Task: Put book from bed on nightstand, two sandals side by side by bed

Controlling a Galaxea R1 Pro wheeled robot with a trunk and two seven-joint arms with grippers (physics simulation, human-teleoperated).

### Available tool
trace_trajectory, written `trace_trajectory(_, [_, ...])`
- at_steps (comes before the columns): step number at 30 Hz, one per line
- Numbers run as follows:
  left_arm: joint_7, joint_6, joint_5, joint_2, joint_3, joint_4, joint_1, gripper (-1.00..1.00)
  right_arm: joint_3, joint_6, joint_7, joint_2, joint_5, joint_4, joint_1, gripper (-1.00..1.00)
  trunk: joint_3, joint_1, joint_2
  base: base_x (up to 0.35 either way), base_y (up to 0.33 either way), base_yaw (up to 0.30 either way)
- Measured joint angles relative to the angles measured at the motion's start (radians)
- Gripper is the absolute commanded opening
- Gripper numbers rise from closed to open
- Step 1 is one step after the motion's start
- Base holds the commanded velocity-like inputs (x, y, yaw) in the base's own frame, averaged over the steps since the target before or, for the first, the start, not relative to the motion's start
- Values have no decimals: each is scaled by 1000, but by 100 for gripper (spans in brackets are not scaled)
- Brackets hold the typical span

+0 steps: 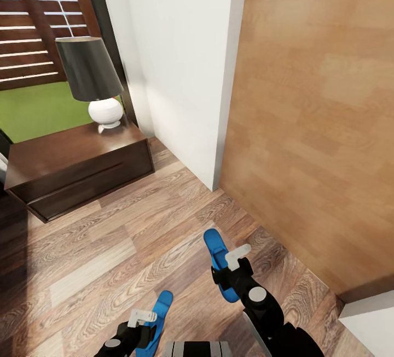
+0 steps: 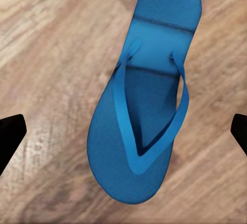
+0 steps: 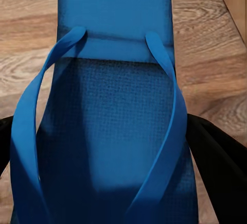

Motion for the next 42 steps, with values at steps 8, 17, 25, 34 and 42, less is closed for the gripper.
trace_trajectory(8, [0, -1, 1, 0, 0, -2, -1, 100, 7, 77, 0, 0, -2, -84, 1, -100, 0, 0, 0, 0, 0, 0])
trace_trajectory(17, [13, 4, 0, 2, -7, -30, -8, 100, 21, 111, -1, 2, -2, -108, 1, -100, 0, 0, 0, 0, 0, 0])
trace_trajectory(25, [48, -1, 0, 4, -18, -35, -9, 100, 27, 115, 0, 6, -4, -110, 2, -100, -23, 3, -1, 0, 0, 0])
trace_trajectory(34, [54, -1, 0, 2, -28, -37, -10, 100, 20, 117, 0, 5, -3, -112, 2, -100, -27, 3, -2, 0, 0, 0])
trace_trajectory(42, [59, -2, -7, 0, -43, -37, -16, 100, 22, 134, 0, 7, -5, -112, 3, -100, -27, 3, -2, 0, 0, 0])
